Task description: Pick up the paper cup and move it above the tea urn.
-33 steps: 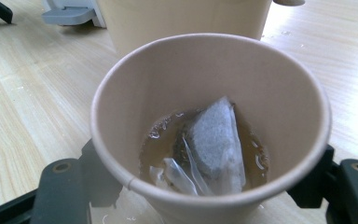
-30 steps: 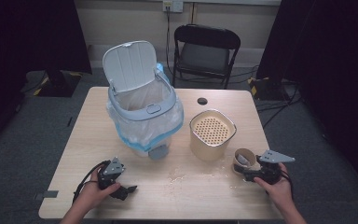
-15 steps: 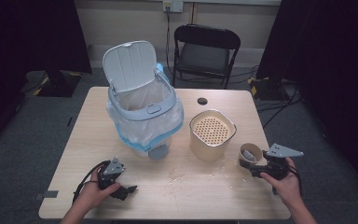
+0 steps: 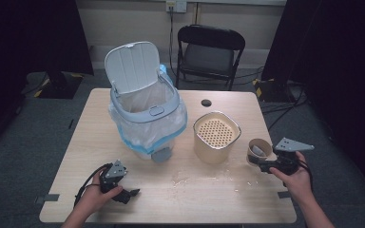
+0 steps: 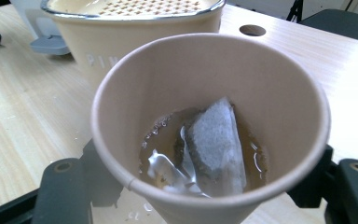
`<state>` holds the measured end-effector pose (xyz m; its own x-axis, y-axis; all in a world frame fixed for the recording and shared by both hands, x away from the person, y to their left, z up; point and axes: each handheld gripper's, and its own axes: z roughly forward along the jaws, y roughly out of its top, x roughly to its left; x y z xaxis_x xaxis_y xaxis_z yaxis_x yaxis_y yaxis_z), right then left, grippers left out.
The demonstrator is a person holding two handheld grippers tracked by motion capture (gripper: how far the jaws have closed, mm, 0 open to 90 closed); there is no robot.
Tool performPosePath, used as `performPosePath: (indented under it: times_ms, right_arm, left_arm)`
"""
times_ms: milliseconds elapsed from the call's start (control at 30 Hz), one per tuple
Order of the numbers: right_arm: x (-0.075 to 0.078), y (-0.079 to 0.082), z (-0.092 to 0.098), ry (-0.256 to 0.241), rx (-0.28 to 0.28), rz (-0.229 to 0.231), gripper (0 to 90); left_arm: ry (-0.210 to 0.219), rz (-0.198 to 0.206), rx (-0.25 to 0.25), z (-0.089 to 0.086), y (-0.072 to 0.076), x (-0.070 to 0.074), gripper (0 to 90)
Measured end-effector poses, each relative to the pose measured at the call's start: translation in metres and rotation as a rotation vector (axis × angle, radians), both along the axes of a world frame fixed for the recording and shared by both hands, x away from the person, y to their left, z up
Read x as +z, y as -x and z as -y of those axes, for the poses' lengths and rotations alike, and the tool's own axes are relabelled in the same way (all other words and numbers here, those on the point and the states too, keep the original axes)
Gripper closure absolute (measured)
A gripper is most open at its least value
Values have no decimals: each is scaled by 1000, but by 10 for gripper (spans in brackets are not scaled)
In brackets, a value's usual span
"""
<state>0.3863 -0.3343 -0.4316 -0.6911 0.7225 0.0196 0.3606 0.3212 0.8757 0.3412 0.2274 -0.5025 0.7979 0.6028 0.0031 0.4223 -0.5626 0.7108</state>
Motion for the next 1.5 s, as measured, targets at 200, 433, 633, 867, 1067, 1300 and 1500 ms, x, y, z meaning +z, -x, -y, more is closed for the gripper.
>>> performPosePath:
  times_ms: [200, 433, 633, 867, 1067, 1300, 1500]
  right_arm:
    - [8, -12, 2, 0, -5, 0, 284]
    - [17, -27, 4, 13, -17, 2, 285]
    - [27, -40, 5, 45, -24, 15, 286]
    - [40, -58, 2, 65, -27, 43, 286]
    - [47, -72, -2, 65, -19, 62, 286]
    - [47, -89, -3, 55, -25, 76, 286]
    - [51, -103, -4, 51, -33, 99, 286]
  left_arm:
    - [0, 0, 0, 0, 0, 0, 0]
    - [0, 0, 0, 0, 0, 0, 0]
    - [-1, 0, 1, 0, 0, 0, 0]
    - [0, -1, 1, 0, 0, 0, 0]
    - [-4, 3, 6, 0, 0, 0, 0]
    - [-6, 5, 3, 0, 0, 0, 0]
    - [-6, 4, 3, 0, 0, 0, 0]
